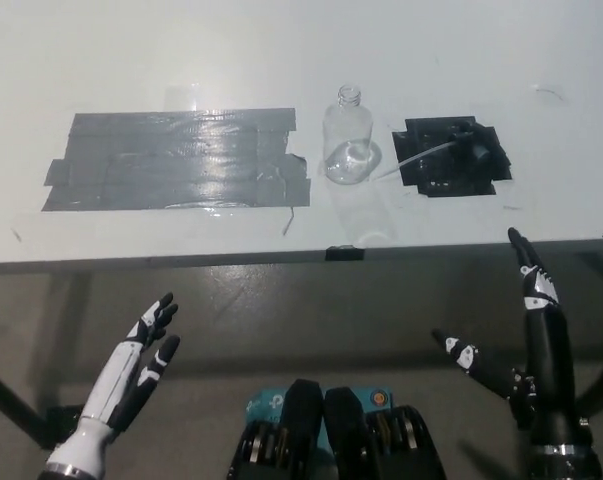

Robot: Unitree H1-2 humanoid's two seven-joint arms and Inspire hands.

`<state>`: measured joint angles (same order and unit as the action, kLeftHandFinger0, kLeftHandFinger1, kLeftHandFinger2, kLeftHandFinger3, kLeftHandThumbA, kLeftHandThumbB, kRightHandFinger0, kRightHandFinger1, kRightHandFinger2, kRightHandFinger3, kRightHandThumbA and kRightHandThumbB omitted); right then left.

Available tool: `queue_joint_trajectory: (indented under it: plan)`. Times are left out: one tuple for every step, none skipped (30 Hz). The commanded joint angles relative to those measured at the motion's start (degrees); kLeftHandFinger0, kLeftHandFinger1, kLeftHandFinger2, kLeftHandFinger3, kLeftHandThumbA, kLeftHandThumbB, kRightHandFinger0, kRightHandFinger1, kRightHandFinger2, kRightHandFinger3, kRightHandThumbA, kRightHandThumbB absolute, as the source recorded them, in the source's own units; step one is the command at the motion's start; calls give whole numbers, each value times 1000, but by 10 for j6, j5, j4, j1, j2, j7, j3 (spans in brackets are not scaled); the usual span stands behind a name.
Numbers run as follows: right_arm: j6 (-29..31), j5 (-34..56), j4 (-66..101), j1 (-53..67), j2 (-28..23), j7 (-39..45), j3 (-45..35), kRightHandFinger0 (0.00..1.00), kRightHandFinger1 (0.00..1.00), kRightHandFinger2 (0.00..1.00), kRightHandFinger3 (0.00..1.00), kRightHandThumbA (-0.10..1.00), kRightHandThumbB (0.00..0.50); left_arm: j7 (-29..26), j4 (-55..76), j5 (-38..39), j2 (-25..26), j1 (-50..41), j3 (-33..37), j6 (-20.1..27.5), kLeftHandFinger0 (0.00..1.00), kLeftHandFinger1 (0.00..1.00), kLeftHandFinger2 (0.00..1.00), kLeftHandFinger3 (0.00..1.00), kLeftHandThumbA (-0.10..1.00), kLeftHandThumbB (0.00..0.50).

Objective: The robot grabs the black lid of the spray bottle on the desk and places it on the black area of the desk

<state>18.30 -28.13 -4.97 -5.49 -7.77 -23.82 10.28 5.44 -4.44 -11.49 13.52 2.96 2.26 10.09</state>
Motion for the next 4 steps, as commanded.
queue_joint_trajectory:
  plan:
    - [40, -1, 1, 3, 1, 11, 3, 1000, 1000, 1000, 1000, 1000, 341, -7, 21, -2, 4, -3, -3, 8, 1000, 1000, 1000, 1000, 964, 248]
    - [40, -4, -1, 3, 1, 10, 2, 1000, 1000, 1000, 1000, 1000, 349, -7, 22, -3, 5, -3, -3, 7, 1000, 1000, 1000, 1000, 966, 249]
    - [40, -5, -1, 3, 1, 10, 2, 1000, 1000, 1000, 1000, 1000, 349, -11, 21, -8, 4, -3, -3, 12, 1000, 1000, 1000, 1000, 968, 249]
    - [41, -5, -1, 4, 2, 10, 2, 1000, 1000, 1000, 1000, 1000, 349, -11, 21, -8, 4, -3, -3, 13, 1000, 1000, 1000, 1000, 968, 249]
